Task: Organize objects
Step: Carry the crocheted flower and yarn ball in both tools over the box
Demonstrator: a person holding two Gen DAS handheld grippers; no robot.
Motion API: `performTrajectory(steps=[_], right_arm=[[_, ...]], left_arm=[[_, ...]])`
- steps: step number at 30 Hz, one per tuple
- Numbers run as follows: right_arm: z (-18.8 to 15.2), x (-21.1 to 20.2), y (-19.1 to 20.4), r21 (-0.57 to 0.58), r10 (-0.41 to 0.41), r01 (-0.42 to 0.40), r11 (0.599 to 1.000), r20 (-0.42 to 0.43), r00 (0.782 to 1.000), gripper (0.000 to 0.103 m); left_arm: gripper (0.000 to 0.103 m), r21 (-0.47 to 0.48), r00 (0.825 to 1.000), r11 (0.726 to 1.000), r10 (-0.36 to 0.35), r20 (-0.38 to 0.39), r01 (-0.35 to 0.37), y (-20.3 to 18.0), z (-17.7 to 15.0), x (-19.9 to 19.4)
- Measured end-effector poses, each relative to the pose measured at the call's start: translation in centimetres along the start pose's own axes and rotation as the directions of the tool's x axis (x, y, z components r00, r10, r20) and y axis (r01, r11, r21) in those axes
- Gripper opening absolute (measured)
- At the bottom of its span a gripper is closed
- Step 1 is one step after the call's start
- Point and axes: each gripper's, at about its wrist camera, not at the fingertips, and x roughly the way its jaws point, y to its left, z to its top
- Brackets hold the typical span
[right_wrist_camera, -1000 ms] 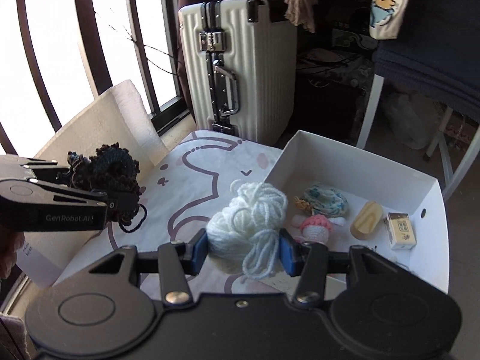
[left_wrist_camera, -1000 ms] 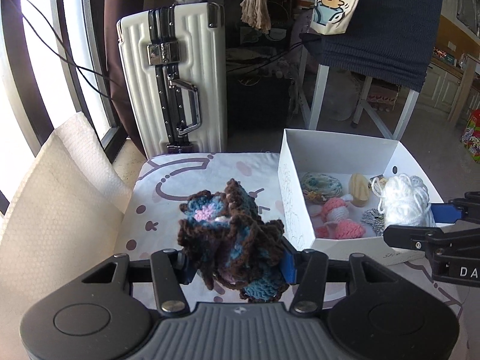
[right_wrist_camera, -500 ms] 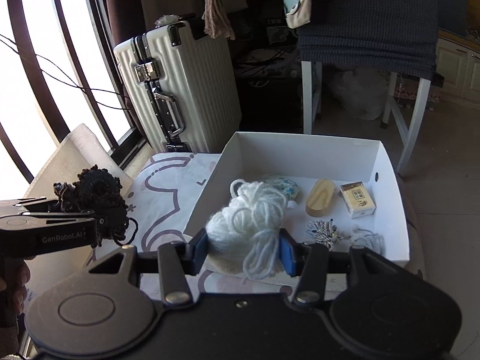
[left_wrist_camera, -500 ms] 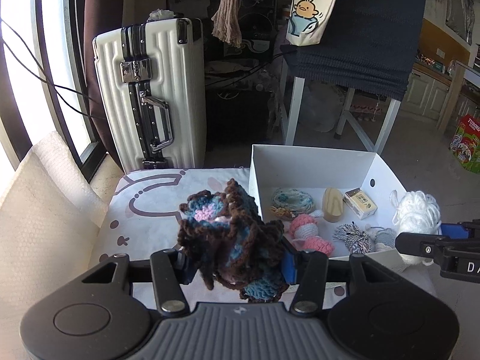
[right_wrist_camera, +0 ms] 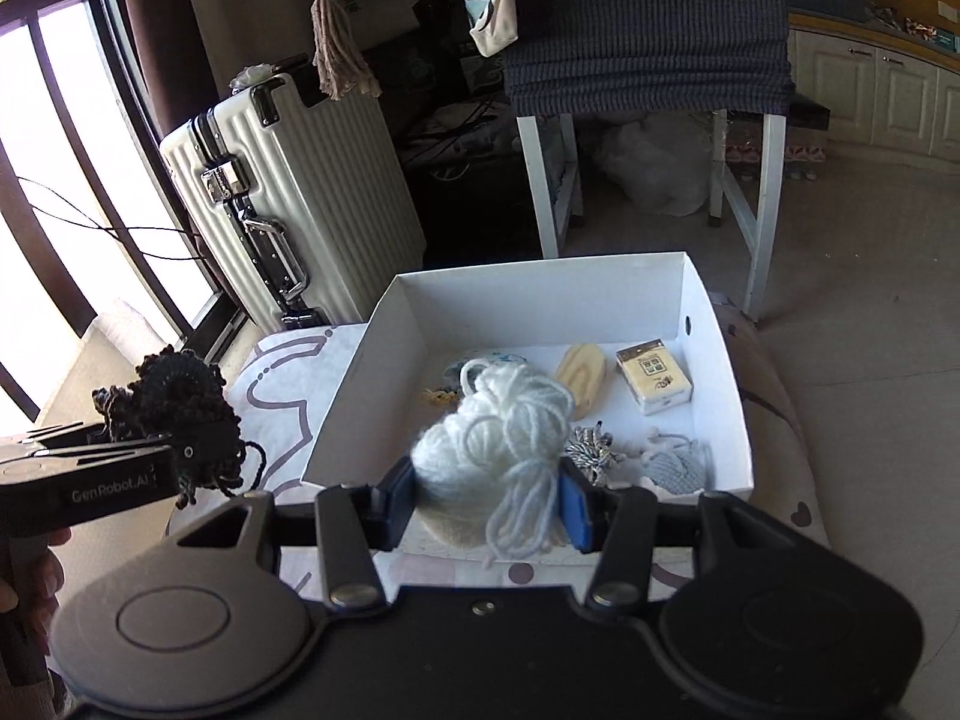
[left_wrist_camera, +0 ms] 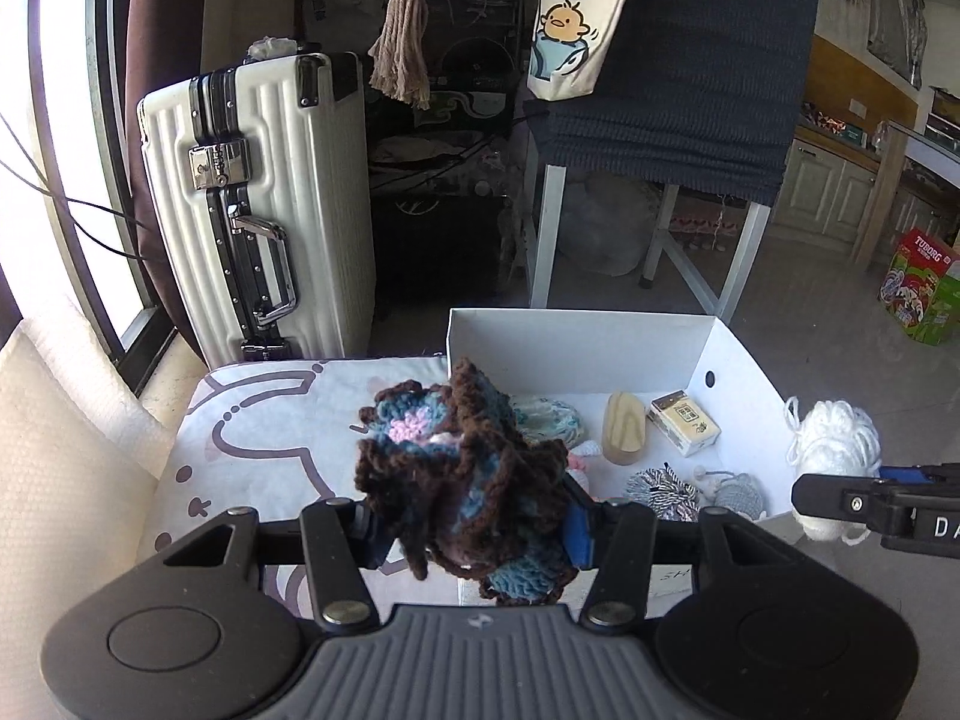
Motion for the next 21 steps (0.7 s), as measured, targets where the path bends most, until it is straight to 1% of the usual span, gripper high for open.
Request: performTrajectory(steps=[5, 8, 14, 18, 21], right_arm=[[0.9, 0.7, -1.1, 0.072, 0.003, -0.004, 0.997, 0.018, 1.000, 0.050], [1.6, 1.7, -1.4, 0.108, 0.003, -0.005, 0.994, 0.018, 1.000, 0.050], [2.8, 4.8, -1.9, 0.162, 0.002, -0.001, 0.987, -0.003, 1.000, 0.050], [3.4, 7.1, -2.3, 0.185, 0.002, 0.003, 0.983, -0.027, 1.000, 0.050], [3.5, 8.9, -2.2, 0.185, 0.005, 0.005, 0.983, -0.052, 0.999, 0.050]], left_arm=[[0.054, -0.013, 0.999, 0.999, -0.032, 0.022, 0.033, -0.3, 0.8, 1.4], [0.054, 0.009, 0.999, 0.999, -0.046, 0.021, 0.046, -1.0, 1.4, 2.5], [0.054, 0.129, 0.999, 0.991, -0.042, -0.009, 0.043, -3.0, 2.0, 5.6], [0.054, 0.248, 0.999, 0.968, -0.025, -0.043, 0.034, -4.3, 1.6, 8.0], [0.054, 0.305, 0.998, 0.952, -0.007, -0.069, 0.028, -5.0, 1.2, 9.7]])
